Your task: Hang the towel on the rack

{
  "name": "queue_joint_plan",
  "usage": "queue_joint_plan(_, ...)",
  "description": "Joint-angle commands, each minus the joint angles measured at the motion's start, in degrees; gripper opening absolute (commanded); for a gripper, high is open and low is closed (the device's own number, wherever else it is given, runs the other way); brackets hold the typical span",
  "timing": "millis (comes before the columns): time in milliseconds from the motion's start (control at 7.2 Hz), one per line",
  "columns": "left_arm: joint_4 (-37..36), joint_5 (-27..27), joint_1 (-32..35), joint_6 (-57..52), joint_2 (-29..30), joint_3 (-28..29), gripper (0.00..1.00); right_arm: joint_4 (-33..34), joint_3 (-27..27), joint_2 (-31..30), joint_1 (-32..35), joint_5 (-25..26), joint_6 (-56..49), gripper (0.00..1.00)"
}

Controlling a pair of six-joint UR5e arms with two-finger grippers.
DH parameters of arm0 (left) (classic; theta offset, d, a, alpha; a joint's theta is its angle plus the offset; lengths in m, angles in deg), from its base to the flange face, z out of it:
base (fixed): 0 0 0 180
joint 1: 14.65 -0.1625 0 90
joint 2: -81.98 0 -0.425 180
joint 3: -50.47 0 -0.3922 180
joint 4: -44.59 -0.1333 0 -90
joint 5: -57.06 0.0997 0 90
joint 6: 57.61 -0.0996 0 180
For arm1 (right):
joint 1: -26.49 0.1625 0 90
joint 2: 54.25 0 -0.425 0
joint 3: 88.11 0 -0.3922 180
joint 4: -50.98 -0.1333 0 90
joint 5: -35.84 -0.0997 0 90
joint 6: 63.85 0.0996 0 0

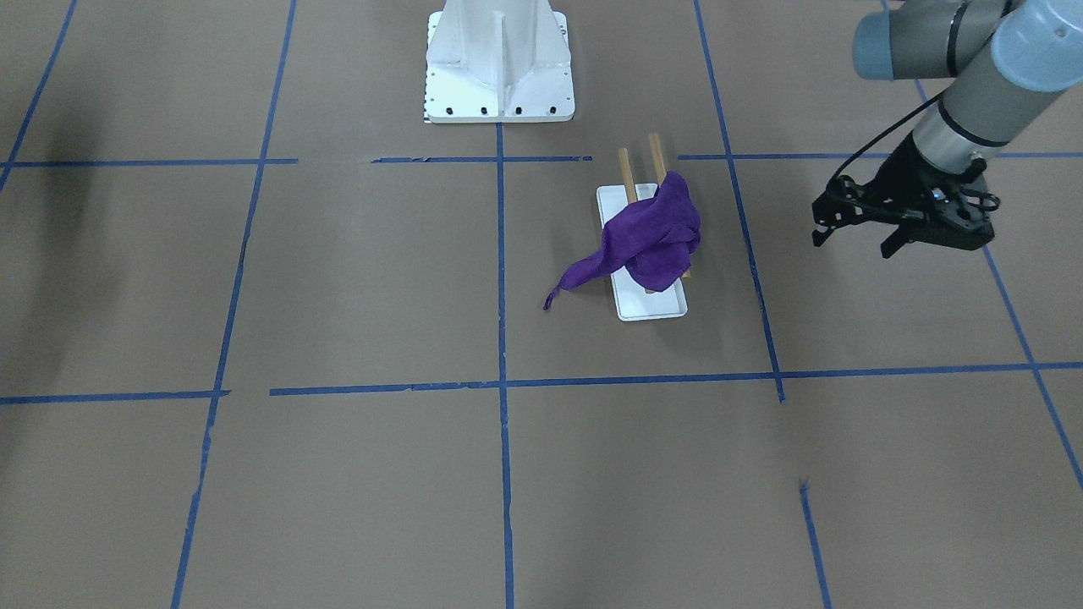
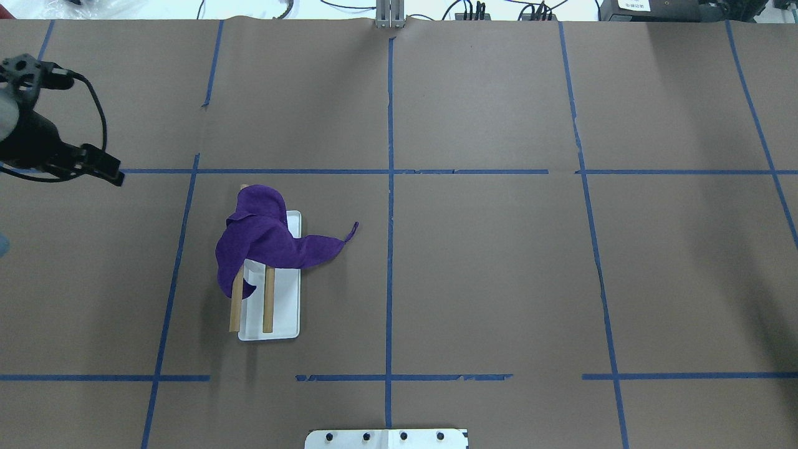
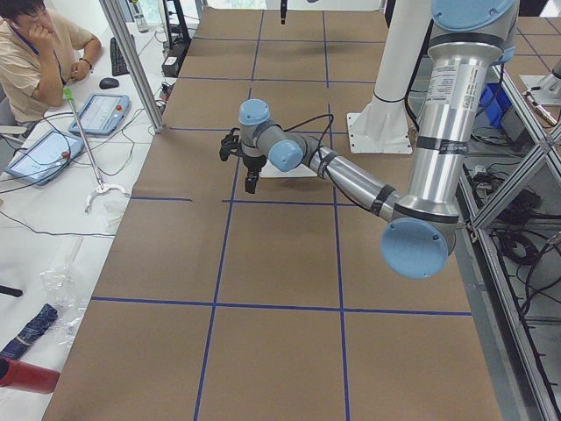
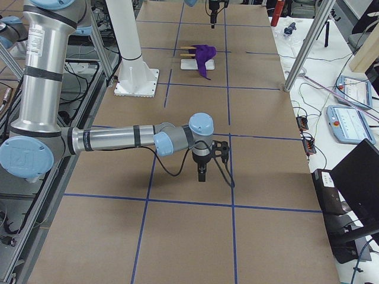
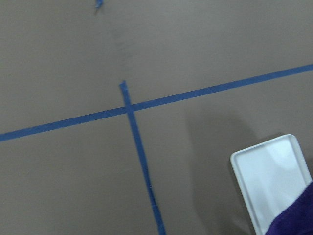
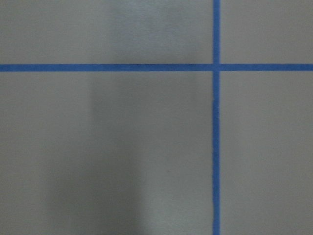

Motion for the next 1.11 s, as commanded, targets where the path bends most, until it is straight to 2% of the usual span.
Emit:
queue_joint_plan(0,-5.63,-0.56,11.14,-14.86,-3.6,4.02,1.0,0.46,-5.79,-0.39,9.74,-4.39,-10.78,1.0)
queue_joint_plan(139,-5.72,-0.74,16.76,-22.15,-5.36,7.1,1.0,0.73,-5.8,-1.08,11.0,-4.14,-12.84,1.0)
queue_joint_plan(417,-5.19,-8.52,22.77,-30.36,-12.03,7.3,1.0,1.17,-5.54,-0.65,11.01,-2.56,-12.6,1.0)
queue_joint_plan(972,-7.22,-8.13,24.81,-31.98,-13.99,7.21,1.0,1.61,-5.45,-0.47,10.22,-1.94,-11.89,1.0)
